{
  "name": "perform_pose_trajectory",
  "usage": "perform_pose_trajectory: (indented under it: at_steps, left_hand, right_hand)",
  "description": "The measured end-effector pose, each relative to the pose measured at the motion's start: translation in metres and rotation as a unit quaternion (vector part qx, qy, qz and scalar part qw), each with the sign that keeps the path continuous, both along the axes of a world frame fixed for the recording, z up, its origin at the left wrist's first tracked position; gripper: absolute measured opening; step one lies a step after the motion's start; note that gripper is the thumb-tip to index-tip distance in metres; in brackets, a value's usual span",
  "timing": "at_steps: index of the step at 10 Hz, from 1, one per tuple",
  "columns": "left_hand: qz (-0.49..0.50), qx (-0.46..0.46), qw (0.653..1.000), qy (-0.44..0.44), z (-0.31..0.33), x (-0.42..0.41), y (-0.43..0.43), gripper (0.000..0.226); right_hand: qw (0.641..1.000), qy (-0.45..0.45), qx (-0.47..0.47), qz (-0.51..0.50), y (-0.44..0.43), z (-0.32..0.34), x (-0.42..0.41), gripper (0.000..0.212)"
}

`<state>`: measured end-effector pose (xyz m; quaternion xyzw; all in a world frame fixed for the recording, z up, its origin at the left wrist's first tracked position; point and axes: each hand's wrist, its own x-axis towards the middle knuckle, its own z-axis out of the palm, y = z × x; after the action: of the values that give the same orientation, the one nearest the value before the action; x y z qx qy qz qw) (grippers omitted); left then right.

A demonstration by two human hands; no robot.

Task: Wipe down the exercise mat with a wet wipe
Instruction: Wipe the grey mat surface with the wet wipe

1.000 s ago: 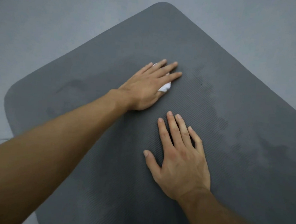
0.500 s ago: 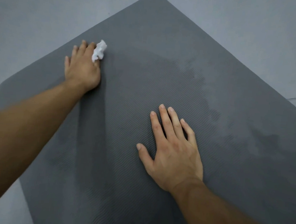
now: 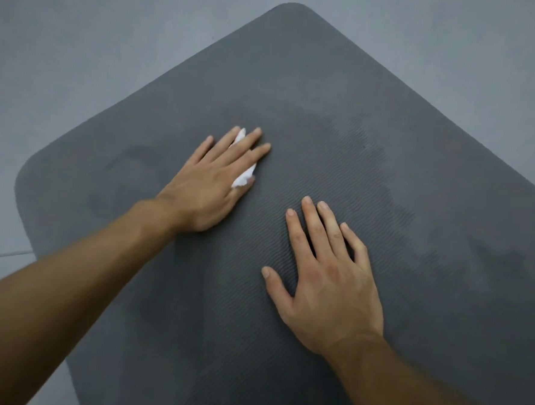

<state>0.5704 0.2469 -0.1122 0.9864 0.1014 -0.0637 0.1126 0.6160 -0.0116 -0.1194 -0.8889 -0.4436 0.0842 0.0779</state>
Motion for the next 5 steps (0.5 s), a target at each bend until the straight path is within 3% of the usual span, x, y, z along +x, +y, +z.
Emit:
perform_pose_trajectory:
  at_steps: [1,3,5]
  left_hand:
    - [0.009,-0.005,1.000,0.007,0.001,-0.047,0.011,0.057]
    - [0.260,-0.011,0.965,-0.040,-0.006,-0.079,0.039,0.059]
    - [0.419,0.005,0.907,-0.045,-0.007,-0.012,0.075,0.051]
  right_hand:
    - [1.000,-0.001,0.002,0.001,0.000,0.000,0.000,0.079]
    - [1.000,0.002,0.003,0.000,-0.001,0.000,0.000,0.079]
    - [1.000,0.004,-0.002,0.002,0.000,0.000,0.000,0.079]
